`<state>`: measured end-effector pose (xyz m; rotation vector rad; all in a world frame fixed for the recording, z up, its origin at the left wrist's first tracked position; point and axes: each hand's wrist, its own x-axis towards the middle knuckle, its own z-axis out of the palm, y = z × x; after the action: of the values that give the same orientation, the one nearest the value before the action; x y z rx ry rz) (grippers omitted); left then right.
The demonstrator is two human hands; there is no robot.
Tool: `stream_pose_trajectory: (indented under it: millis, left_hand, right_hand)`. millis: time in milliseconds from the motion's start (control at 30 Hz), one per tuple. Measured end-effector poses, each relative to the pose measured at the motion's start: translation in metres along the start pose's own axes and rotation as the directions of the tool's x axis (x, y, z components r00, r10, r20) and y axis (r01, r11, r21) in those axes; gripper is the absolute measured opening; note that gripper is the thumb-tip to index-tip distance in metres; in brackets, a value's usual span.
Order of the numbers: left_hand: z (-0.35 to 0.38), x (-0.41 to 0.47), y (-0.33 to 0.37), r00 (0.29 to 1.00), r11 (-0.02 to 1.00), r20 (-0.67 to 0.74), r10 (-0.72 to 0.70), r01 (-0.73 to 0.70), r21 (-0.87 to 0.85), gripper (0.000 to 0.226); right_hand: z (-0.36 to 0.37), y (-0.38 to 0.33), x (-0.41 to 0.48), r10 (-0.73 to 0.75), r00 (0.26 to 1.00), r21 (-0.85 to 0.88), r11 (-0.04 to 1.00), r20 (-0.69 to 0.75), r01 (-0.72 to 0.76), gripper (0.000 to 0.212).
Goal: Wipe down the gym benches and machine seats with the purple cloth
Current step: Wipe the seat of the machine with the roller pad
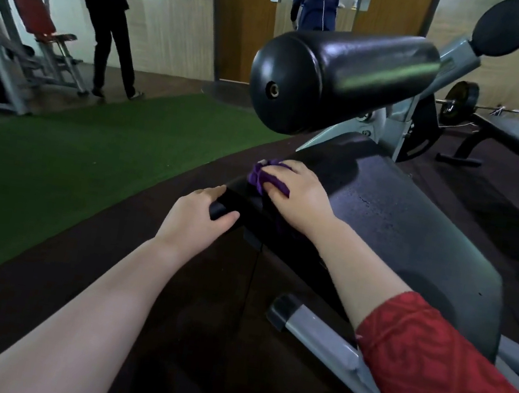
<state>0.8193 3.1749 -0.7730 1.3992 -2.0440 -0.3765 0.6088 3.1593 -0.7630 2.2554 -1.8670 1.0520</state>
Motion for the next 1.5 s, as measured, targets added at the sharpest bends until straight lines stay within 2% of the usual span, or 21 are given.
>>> stream_pose_trajectory:
  millis: [67,133,200,267,333,433,533,733,933,1133,1233,1300,1400,1500]
  left_hand:
    - [-0.002,0.001,-0.002,1.0,1.0,0.02,-0.007,0.007,0.0,0.062]
    - [-0.004,0.002,-0.002,1.0,1.0,0.031,0.001,-0.001,0.005,0.064]
    - [-0.005,0.002,-0.002,0.999,1.0,0.033,0.012,-0.012,0.02,0.064]
    - [-0.005,0.002,-0.001,0.999,1.0,0.033,0.013,-0.014,0.026,0.063]
    - [-0.006,0.003,-0.001,0.999,1.0,0.042,0.002,-0.002,0.018,0.061]
    - [-0.008,0.004,-0.001,0.998,1.0,0.057,-0.01,0.01,-0.003,0.059]
    - [-0.008,0.002,-0.004,0.998,0.999,0.061,-0.016,0.019,-0.042,0.057]
    - [-0.003,0.003,-0.005,0.998,0.994,0.03,-0.05,0.053,-0.096,0.053]
    - [-0.005,0.0,0.012,1.0,0.999,0.002,0.022,-0.022,-0.048,0.045]
    - [0.0,0.005,0.025,0.999,0.998,-0.033,0.038,-0.04,-0.056,0.054]
    - [0.003,0.016,0.03,0.998,0.997,-0.046,0.032,-0.035,-0.069,0.054]
    - [0.006,0.023,0.036,0.998,0.997,-0.052,0.035,-0.038,-0.063,0.051]
    - [0.013,0.031,0.046,0.998,0.998,-0.061,0.01,-0.014,-0.058,0.048]
    - [0.026,0.038,0.058,0.999,0.998,-0.033,0.016,-0.014,0.055,0.05]
  right_hand:
    - [-0.009,0.006,-0.018,-0.122,0.992,0.019,0.992,0.034,0.122,0.037]
    - [-0.015,0.015,-0.035,-0.154,0.988,0.029,0.988,-0.005,0.154,0.035]
    - [-0.017,0.02,-0.038,-0.052,0.995,0.027,0.998,-0.09,0.055,0.033]
    - [-0.01,0.016,-0.027,0.133,0.978,0.028,0.991,-0.163,-0.13,0.03]
    - [-0.001,0.006,-0.008,0.26,0.951,0.041,0.966,-0.169,-0.257,0.032]
    - [0.01,-0.015,0.016,0.18,0.981,-0.018,0.983,-0.066,-0.182,0.035]
    - [0.011,-0.026,0.019,0.132,0.991,-0.003,0.991,-0.006,-0.132,0.035]
    - [0.012,-0.022,-0.014,-0.015,0.998,0.014,1.0,-0.068,0.016,0.033]
    - [0.012,-0.021,-0.012,-0.001,0.998,-0.008,1.0,-0.068,0.0,0.033]
    - [0.018,-0.014,-0.008,0.041,0.994,-0.02,0.999,-0.097,-0.043,0.038]
    - [0.016,-0.008,-0.003,0.043,0.99,0.028,0.999,-0.137,-0.04,0.03]
    - [0.01,0.004,0.011,0.039,0.992,0.003,0.999,-0.117,-0.039,0.03]
    - [0.001,0.043,0.04,0.138,0.989,0.001,0.99,-0.05,-0.138,0.033]
    - [-0.011,0.085,0.059,0.203,0.978,0.022,0.979,-0.041,-0.202,0.032]
